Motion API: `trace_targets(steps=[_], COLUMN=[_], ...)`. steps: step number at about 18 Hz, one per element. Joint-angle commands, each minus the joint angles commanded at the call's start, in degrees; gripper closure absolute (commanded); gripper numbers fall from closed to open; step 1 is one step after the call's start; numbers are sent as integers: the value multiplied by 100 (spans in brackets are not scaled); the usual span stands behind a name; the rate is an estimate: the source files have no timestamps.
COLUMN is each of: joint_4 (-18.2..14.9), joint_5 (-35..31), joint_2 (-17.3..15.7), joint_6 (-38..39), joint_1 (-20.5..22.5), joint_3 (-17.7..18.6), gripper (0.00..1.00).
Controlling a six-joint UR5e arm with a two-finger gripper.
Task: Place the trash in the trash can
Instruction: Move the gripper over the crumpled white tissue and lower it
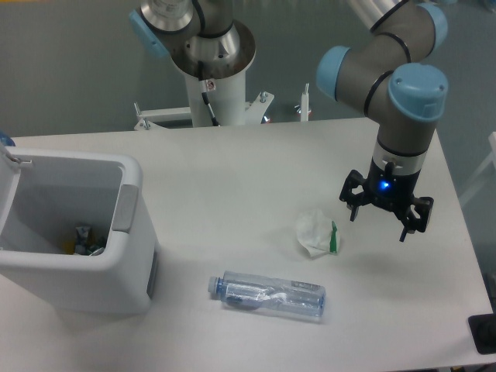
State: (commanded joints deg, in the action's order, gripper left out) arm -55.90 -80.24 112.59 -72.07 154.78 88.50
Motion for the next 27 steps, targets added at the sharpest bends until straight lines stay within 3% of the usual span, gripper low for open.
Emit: trace_targets(steps=[8,13,18,27], joint_4=[149,948,940,958], joint_5=[0,9,-52,-324], joint_2=[-9,-70,-132,-246], joint_6=[-26,-9,-35,-79], joint_1=[0,9,-26,-536], joint_3=[158,930,1396,1960], gripper=[0,0,0,0])
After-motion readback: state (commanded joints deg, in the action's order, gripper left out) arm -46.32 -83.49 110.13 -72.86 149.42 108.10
